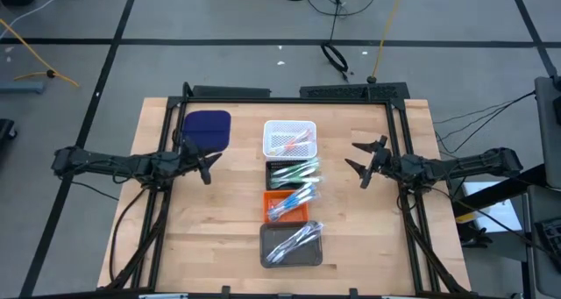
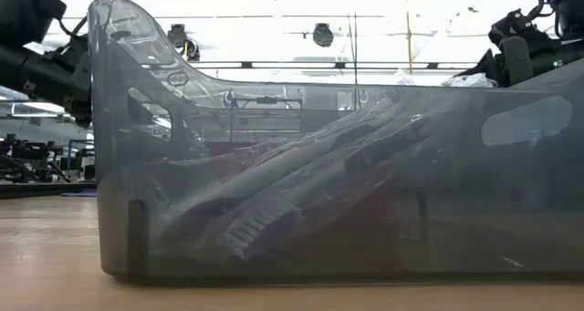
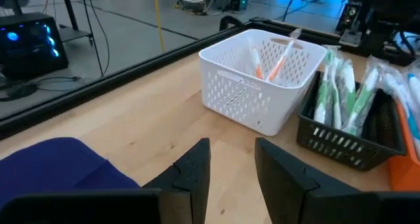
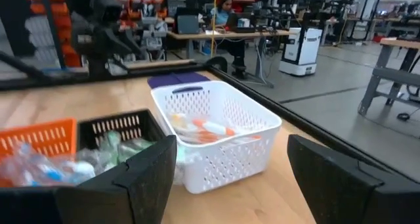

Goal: Pick & Place Toothbrushes
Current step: Return to Home Position

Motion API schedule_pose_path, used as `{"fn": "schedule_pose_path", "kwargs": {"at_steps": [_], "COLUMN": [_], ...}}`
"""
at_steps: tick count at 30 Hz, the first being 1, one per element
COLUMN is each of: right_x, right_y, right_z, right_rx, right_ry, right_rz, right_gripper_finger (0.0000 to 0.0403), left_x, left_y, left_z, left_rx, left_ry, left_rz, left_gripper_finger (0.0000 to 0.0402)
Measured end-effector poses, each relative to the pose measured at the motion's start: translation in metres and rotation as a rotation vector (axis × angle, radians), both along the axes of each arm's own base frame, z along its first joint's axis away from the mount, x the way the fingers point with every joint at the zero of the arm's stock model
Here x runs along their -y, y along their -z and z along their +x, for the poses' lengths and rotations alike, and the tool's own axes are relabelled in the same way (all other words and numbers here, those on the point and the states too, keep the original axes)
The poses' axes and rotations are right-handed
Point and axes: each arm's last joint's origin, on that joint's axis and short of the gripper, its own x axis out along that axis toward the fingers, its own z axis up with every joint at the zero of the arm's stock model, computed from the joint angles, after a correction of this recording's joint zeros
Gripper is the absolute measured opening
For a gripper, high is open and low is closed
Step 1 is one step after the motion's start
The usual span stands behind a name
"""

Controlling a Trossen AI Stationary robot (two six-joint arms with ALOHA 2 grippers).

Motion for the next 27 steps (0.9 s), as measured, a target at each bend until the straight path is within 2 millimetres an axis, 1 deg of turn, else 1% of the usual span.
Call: {"fn": "schedule_pose_path", "kwargs": {"at_steps": [6, 21, 27], "right_x": [0.000, 0.000, 0.002], "right_y": [-0.001, -0.001, -0.014], "right_z": [0.000, -0.001, -0.011], "right_rx": [0.051, 0.059, 0.205], "right_ry": [0.006, 0.001, 0.003], "right_rz": [0.094, 0.097, 0.107], "right_gripper_finger": [0.0281, 0.0281, 0.0281], "left_x": [0.000, 0.000, 0.000], "left_y": [0.000, 0.000, 0.000], "left_z": [0.000, 0.000, 0.000], "left_rx": [-0.005, -0.007, -0.008], "left_ry": [0.000, 0.000, 0.001], "left_rz": [0.003, 0.004, 0.005], "left_gripper_finger": [0.0120, 0.0120, 0.0120]}}
